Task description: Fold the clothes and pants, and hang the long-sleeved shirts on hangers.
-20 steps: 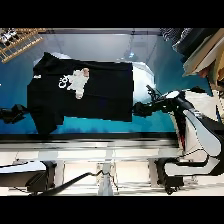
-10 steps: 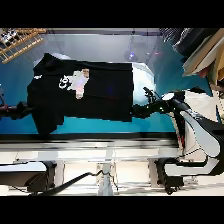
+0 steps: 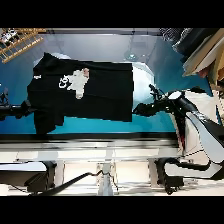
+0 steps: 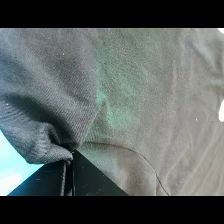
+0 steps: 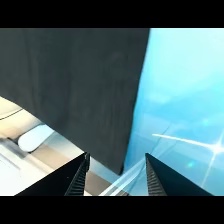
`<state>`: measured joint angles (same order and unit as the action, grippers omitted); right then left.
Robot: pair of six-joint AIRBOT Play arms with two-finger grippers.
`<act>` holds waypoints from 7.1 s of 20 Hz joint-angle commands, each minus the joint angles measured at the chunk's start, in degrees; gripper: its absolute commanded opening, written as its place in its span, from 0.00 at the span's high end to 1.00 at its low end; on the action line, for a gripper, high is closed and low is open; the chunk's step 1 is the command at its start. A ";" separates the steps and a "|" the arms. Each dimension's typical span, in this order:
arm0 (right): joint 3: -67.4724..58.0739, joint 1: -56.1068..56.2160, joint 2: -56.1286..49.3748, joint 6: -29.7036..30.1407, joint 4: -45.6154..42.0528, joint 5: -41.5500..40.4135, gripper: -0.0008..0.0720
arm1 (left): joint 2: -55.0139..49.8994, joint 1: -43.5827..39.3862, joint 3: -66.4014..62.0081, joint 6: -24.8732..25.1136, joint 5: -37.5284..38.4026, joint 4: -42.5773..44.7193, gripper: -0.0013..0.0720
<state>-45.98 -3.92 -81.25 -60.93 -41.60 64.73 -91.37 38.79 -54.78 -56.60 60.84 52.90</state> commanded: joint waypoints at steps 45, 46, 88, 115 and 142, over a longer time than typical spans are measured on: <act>-49.44 3.26 14.56 -12.17 -22.77 9.29 0.97 | 30.45 -3.63 -21.11 -3.52 12.39 -37.59 0.98; -45.86 3.26 11.13 -12.15 -22.71 7.19 0.97 | 28.70 -6.82 -17.05 -2.21 8.13 -35.10 0.98; 4.87 -15.85 3.21 4.35 -14.08 11.26 0.37 | 19.45 5.27 15.39 -9.64 13.60 9.62 0.10; -15.19 -13.25 2.67 -2.58 0.46 5.05 0.97 | 14.34 -1.38 0.04 -6.19 14.93 -25.27 0.98; -42.25 -3.04 -31.69 -1.92 -1.57 -2.73 0.61 | -2.34 -12.09 -12.68 11.85 4.96 -26.51 0.94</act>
<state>-88.18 -8.54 -111.44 -66.70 -46.72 62.35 -94.43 29.85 -67.40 -47.16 65.71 18.35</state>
